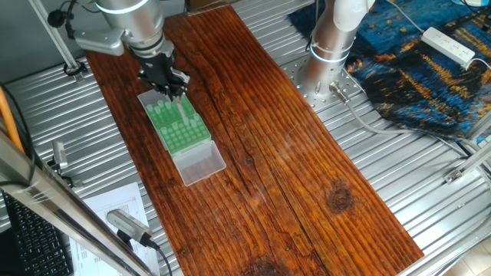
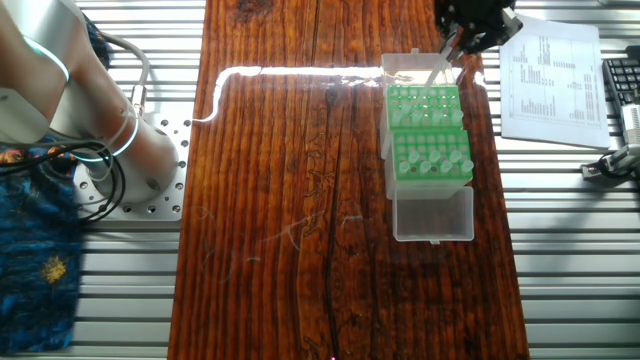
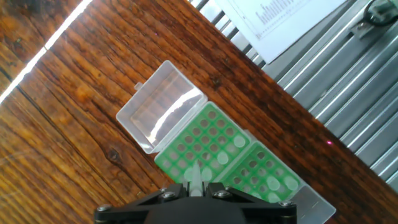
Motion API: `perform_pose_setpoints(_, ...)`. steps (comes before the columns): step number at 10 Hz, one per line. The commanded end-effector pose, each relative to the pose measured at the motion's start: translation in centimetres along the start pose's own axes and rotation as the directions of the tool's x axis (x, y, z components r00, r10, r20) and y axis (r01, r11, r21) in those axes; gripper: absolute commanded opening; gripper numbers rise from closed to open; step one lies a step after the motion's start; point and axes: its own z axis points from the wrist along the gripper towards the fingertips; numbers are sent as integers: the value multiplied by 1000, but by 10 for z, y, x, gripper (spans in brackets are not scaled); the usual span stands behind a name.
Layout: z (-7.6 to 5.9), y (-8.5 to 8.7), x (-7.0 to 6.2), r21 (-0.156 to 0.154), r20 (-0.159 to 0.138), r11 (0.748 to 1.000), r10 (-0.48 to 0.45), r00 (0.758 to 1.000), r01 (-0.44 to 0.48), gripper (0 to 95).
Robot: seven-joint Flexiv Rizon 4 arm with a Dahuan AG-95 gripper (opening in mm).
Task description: Transfer all large pipette tips from one holder to another
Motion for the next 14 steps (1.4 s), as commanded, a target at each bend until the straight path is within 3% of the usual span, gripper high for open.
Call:
perform_pose_setpoints(1, 1, 0, 3, 10, 14, 1000, 6, 1000, -6, 0)
perform_pose_setpoints(14, 3, -5, 2, 32, 31, 999, -1, 1000, 0, 0)
